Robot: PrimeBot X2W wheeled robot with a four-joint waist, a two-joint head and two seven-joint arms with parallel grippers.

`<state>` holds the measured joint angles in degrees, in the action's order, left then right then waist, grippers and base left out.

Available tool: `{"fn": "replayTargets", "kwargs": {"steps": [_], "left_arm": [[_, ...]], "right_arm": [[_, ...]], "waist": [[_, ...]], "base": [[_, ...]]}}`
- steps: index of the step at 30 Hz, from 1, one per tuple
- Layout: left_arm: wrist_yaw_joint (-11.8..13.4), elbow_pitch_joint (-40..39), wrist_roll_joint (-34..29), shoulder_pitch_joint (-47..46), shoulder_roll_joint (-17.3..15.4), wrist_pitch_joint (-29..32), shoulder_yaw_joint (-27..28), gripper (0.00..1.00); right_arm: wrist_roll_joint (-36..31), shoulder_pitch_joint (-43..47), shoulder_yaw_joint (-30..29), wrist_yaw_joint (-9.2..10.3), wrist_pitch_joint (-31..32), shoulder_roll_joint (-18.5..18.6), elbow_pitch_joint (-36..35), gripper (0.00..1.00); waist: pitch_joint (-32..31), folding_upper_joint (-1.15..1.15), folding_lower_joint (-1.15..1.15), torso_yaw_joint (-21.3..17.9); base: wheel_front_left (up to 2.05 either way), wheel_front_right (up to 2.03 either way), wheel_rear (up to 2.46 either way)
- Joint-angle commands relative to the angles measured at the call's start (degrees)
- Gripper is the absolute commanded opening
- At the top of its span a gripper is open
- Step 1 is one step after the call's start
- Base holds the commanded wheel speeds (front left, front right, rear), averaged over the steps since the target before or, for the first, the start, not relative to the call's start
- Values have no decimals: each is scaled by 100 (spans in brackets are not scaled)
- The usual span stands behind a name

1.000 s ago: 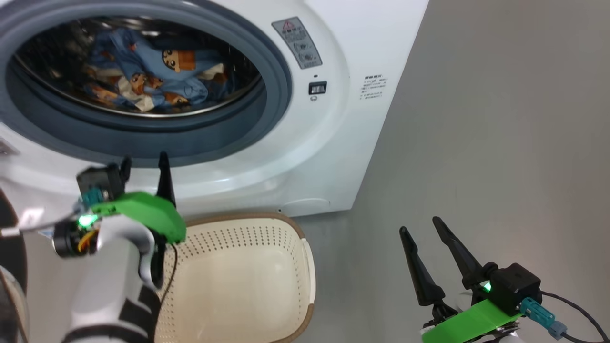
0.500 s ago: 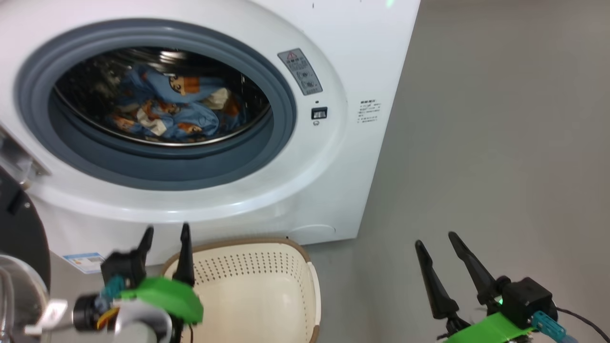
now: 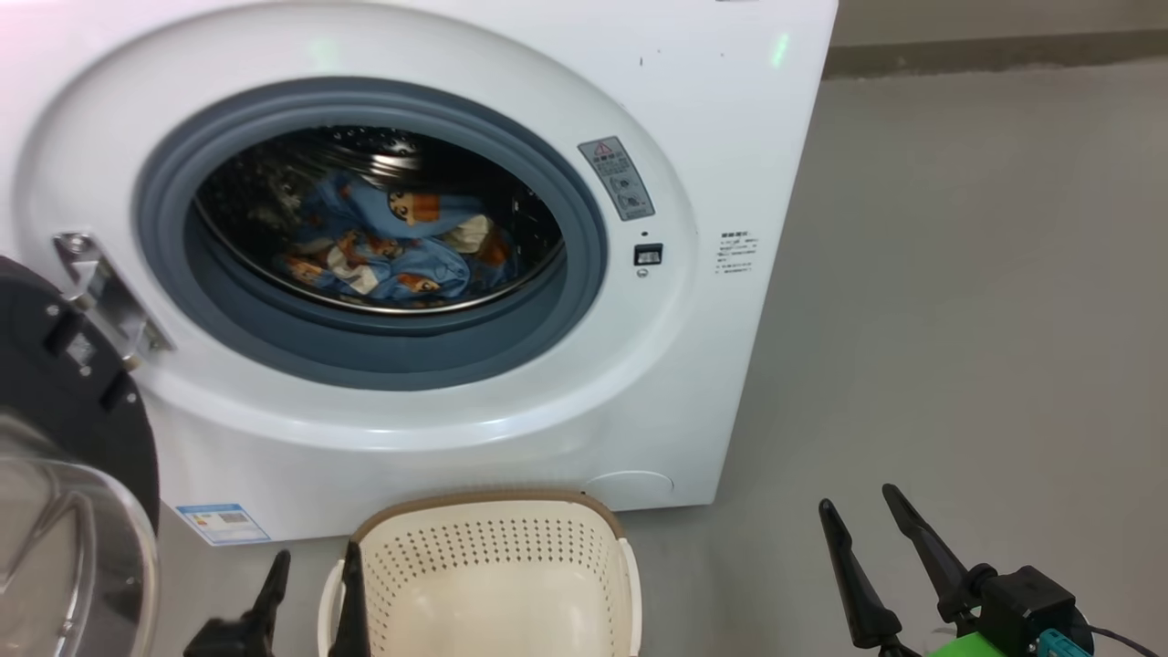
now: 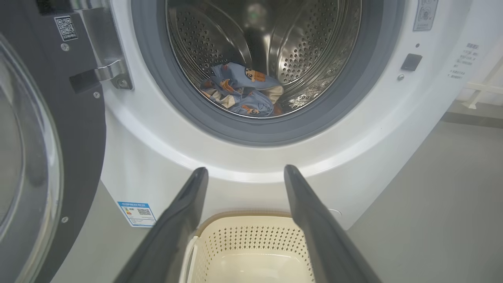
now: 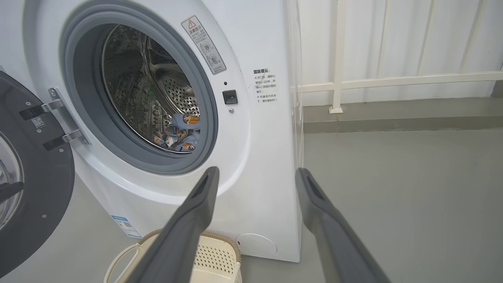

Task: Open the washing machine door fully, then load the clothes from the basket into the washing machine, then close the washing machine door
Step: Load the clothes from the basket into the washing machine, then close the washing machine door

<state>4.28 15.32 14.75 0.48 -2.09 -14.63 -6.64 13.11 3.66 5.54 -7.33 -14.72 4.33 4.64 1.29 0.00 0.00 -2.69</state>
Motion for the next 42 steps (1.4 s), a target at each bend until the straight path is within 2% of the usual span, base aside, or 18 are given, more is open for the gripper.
{"fn": "replayTargets", "kwargs": {"steps": [1, 14, 31, 42], "left_arm": [[15, -173, -46, -40, -79, -37, 208, 100], [-93, -406, -150, 306, -79, -37, 204, 100], [8, -507, -141, 379, -79, -37, 306, 100], [35, -429, -122, 387, -79, -37, 290, 100]], "right_arm": [[-27, -55, 129, -16, -28, 72, -137, 100], [15, 75, 161, -16, -28, 124, -125, 100], [28, 121, 132, -16, -28, 86, -142, 100], [34, 114, 162, -16, -28, 74, -139, 100]], "waist": [[-73, 0, 0, 66], [-235, 0, 0, 148], [-274, 0, 0, 122], [-274, 0, 0, 136]], "base": [[0, 0, 0], [0, 0, 0], [-2, 2, 0], [-114, 114, 0]]}}
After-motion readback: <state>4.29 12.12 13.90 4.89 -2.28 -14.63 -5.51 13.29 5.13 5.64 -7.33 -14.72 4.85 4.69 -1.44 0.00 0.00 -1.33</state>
